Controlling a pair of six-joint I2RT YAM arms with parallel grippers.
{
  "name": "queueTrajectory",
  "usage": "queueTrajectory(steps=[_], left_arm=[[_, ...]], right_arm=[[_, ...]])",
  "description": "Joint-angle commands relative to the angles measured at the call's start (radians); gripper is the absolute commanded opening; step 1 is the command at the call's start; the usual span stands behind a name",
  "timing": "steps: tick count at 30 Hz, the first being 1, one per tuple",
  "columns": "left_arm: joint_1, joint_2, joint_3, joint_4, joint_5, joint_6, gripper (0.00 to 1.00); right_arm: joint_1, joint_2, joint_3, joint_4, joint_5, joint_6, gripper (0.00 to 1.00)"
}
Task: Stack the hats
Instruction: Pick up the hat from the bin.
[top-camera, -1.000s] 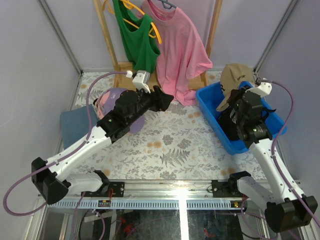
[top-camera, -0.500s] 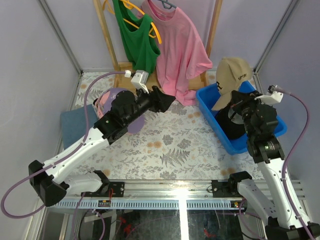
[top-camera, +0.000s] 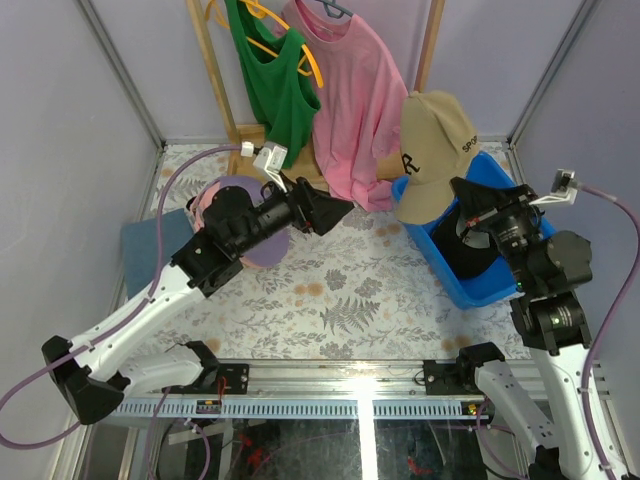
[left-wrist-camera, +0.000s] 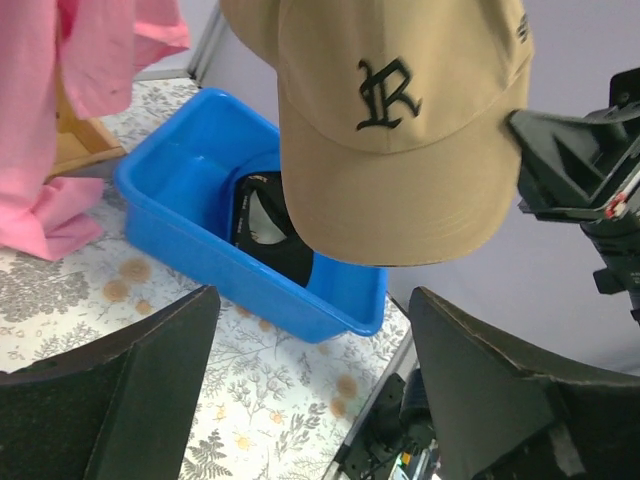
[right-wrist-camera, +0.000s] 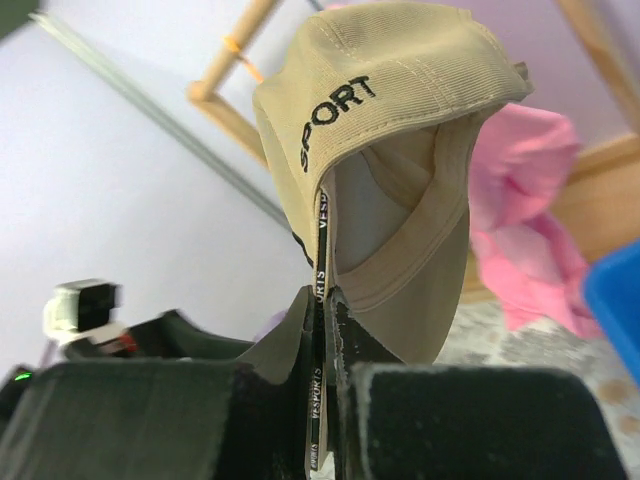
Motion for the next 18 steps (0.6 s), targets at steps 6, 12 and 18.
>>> queueTrajectory(steps=[6, 12, 18], left_arm=[[-0.005, -0.057, -0.044, 0.104, 0.154, -0.094, 0.85], [-0.003, -0.112, -0.125, 0.282, 0.176, -0.201, 0.93], [0.001, -0.166, -0.194, 0.440, 0.152, -0.291, 0.98]], right_arm=[[-0.004, -0.009, 0.050, 0.343, -0.245, 0.274, 0.00], [-0.003, 0.014, 0.004, 0.523, -0.312, 0.432, 0.00], [-0.003, 0.050, -0.051, 0.735, -0.372, 0.609, 0.00]])
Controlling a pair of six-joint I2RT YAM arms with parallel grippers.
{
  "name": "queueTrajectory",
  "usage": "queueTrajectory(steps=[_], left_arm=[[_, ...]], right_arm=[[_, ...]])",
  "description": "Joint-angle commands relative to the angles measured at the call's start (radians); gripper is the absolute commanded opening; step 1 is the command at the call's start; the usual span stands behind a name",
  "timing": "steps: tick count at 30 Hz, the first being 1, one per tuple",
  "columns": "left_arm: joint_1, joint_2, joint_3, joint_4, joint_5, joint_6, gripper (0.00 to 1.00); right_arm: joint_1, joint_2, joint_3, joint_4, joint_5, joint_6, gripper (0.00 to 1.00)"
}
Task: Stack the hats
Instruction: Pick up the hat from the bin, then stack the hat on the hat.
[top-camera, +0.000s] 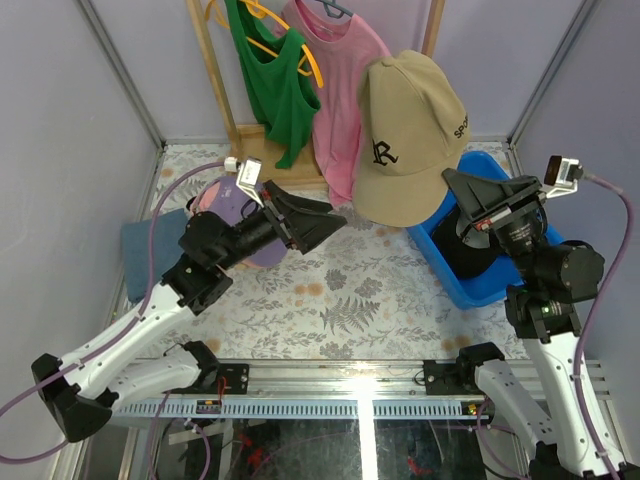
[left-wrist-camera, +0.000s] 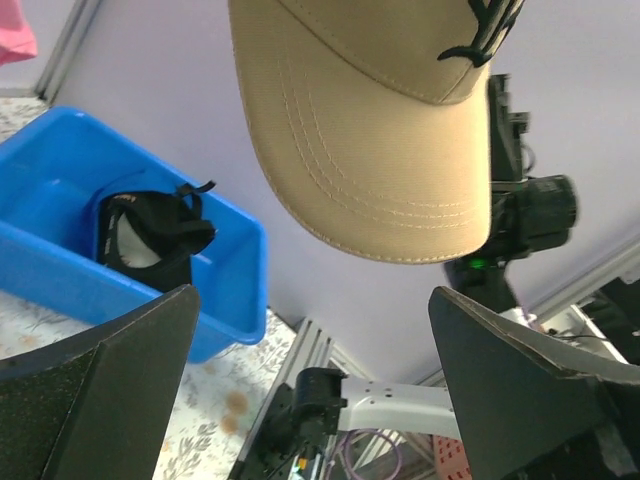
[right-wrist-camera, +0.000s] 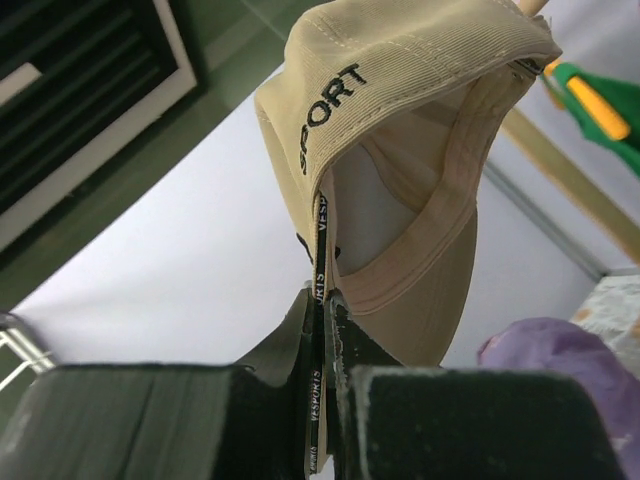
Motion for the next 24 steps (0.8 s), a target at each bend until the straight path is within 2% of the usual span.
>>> queueTrajectory(steps=[1, 9, 24], left_arm=[[0.002, -0.044, -0.035, 0.216, -0.011, -0.090, 0.99], [0.010, -0.091, -0.080, 0.312, -0.091, -0.131, 1.00], [0.034, 0.022, -0.044, 0.470, -0.050, -0.218, 1.00]], right_arm=[[-0.004, 0.031, -0.027, 0.281, -0.084, 0.192, 0.00], [-0.004, 0.073, -0.079, 0.459, -0.119, 0.346, 0.00], [0.019, 0.105, -0.111, 0.574, -0.123, 0.422, 0.00]])
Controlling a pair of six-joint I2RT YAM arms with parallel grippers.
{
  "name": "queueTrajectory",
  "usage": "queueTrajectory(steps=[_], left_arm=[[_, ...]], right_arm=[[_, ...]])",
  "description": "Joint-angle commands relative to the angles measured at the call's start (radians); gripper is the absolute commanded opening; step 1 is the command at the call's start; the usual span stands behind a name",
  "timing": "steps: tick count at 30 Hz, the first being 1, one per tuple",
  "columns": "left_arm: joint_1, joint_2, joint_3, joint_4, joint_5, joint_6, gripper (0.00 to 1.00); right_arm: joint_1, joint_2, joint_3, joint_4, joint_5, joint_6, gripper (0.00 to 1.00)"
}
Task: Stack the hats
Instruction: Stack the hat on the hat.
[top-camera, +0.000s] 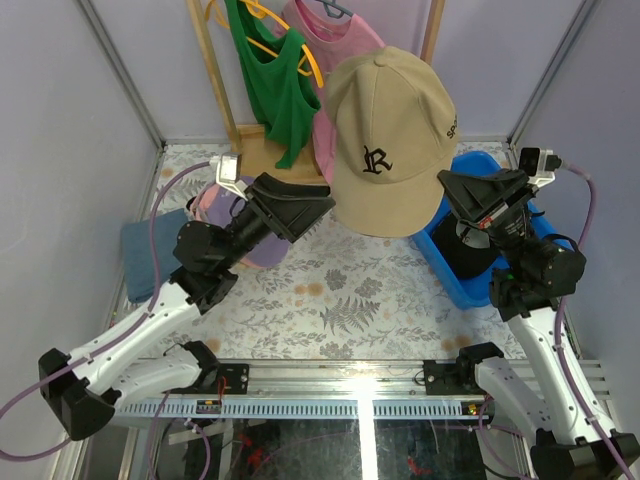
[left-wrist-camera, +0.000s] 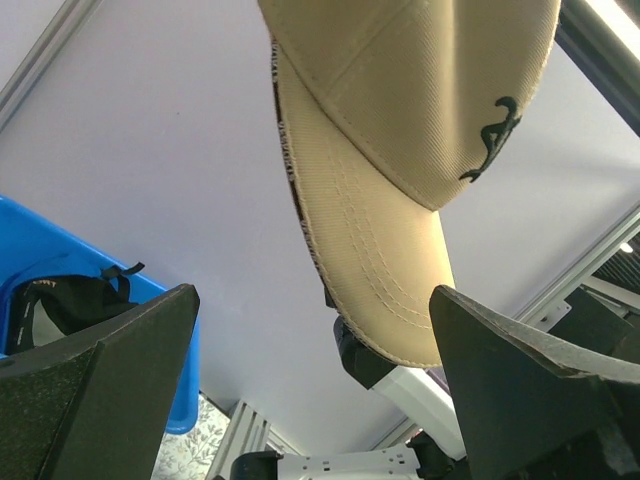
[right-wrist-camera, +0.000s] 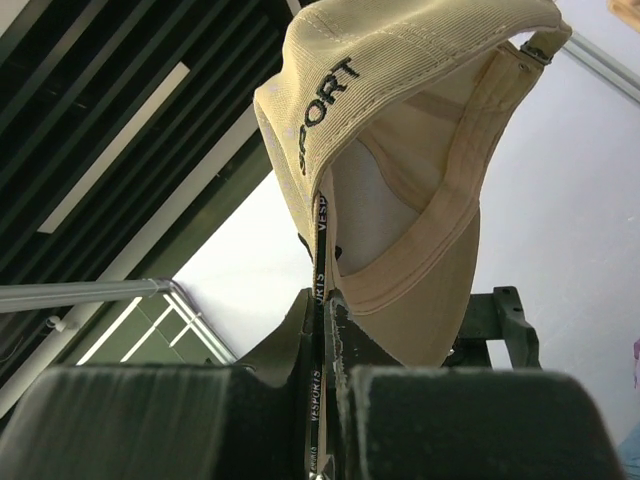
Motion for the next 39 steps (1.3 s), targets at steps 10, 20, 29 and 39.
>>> queueTrajectory(steps=[10, 20, 29, 39], left_arm=[[0.029, 0.081, 0.089, 0.206, 0.099, -0.083, 0.98], [0.070, 0.028, 0.024, 0.263, 0.146, -0.112, 0.39], [0.094, -0.024, -0.026, 0.231, 0.097, -0.080, 0.00], [0.094, -0.141, -0.077, 0.098, -0.157, 0.052, 0.00]], right_arm=[[0.214, 0.070, -0.005, 0.121, 0.044, -0.096, 0.00], [0.246, 0.098, -0.034, 0.098, 0.075, -0.155, 0.00], [0.247, 0.137, -0.071, 0.066, 0.106, -0.198, 0.08], [0.252, 0.126, -0.142, -0.034, 0.161, -0.285, 0.55]])
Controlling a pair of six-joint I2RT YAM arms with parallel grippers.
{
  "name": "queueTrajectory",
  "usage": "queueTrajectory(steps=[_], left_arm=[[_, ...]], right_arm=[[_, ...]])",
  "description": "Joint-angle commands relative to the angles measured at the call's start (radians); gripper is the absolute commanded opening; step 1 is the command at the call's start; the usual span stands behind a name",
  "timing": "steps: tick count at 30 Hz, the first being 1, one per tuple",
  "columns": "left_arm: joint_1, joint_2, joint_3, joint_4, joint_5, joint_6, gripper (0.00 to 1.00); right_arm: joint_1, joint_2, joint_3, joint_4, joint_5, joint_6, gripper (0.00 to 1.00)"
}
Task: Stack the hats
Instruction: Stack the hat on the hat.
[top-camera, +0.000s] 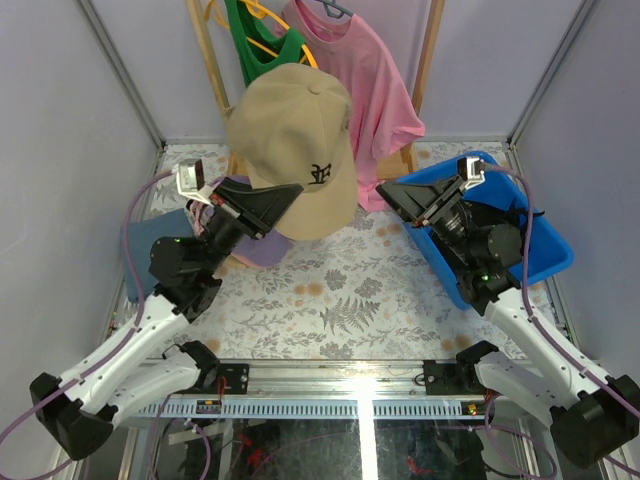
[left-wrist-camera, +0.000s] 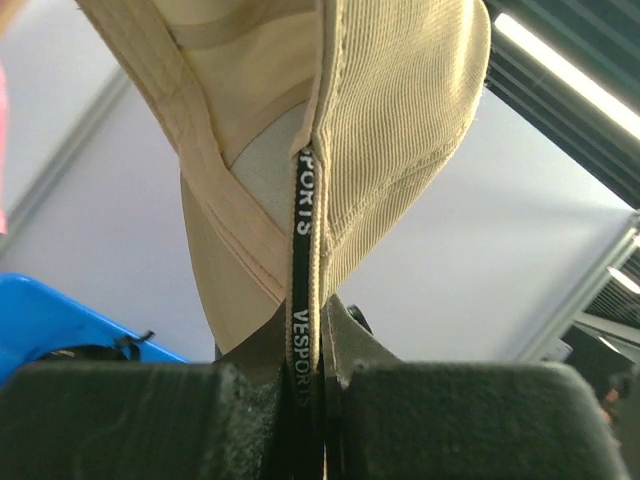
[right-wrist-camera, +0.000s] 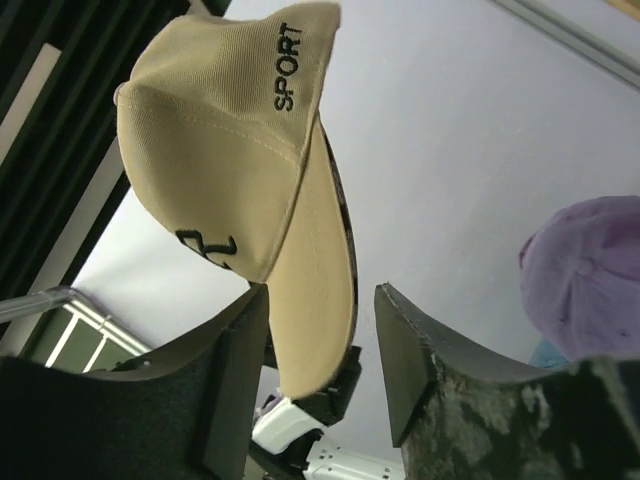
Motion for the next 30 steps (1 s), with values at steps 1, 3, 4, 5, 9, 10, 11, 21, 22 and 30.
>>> queueTrajectory(steps=[1, 3, 4, 5, 9, 10, 11, 21, 22, 30], left_arm=[[0.009, -0.068, -0.021, -0.043, -0.181, 0.111, 0.00], [0.009, -0.095, -0.038, -0.067, -0.232, 0.129, 0.00], [0.009, -0.107, -0.049, -0.071, -0.254, 0.133, 0.00], [0.008, -0.115, -0.061, -0.074, -0.276, 0.138, 0.00], [0.010, -0.134, -0.103, -0.075, -0.348, 0.144, 0.00], [0.008, -0.137, -0.111, -0.075, -0.361, 0.143, 0.00], [0.010, -0.139, -0.118, -0.072, -0.369, 0.143, 0.00], [0.008, -0.155, -0.154, -0.057, -0.391, 0.150, 0.00], [0.009, -0.156, -0.156, -0.056, -0.390, 0.149, 0.00], [0.007, -0.177, -0.191, -0.041, -0.378, 0.148, 0.00]], right_arm=[[0.014, -0.027, -0.025, -0.010, 0.049, -0.066, 0.55], [0.028, -0.025, -0.047, -0.003, 0.061, -0.070, 0.56], [0.041, -0.019, -0.060, 0.007, 0.068, -0.071, 0.57], [0.062, -0.012, -0.070, 0.017, 0.078, -0.072, 0.57], [0.181, 0.034, -0.082, 0.048, 0.132, -0.107, 0.58], [0.216, 0.046, -0.078, 0.052, 0.145, -0.119, 0.58], [0.244, 0.061, -0.075, 0.060, 0.159, -0.127, 0.58], [0.419, 0.172, -0.037, 0.152, 0.236, -0.143, 0.59], [0.427, 0.183, -0.029, 0.158, 0.240, -0.143, 0.59], [0.463, 0.307, 0.040, 0.256, 0.254, -0.114, 0.59]])
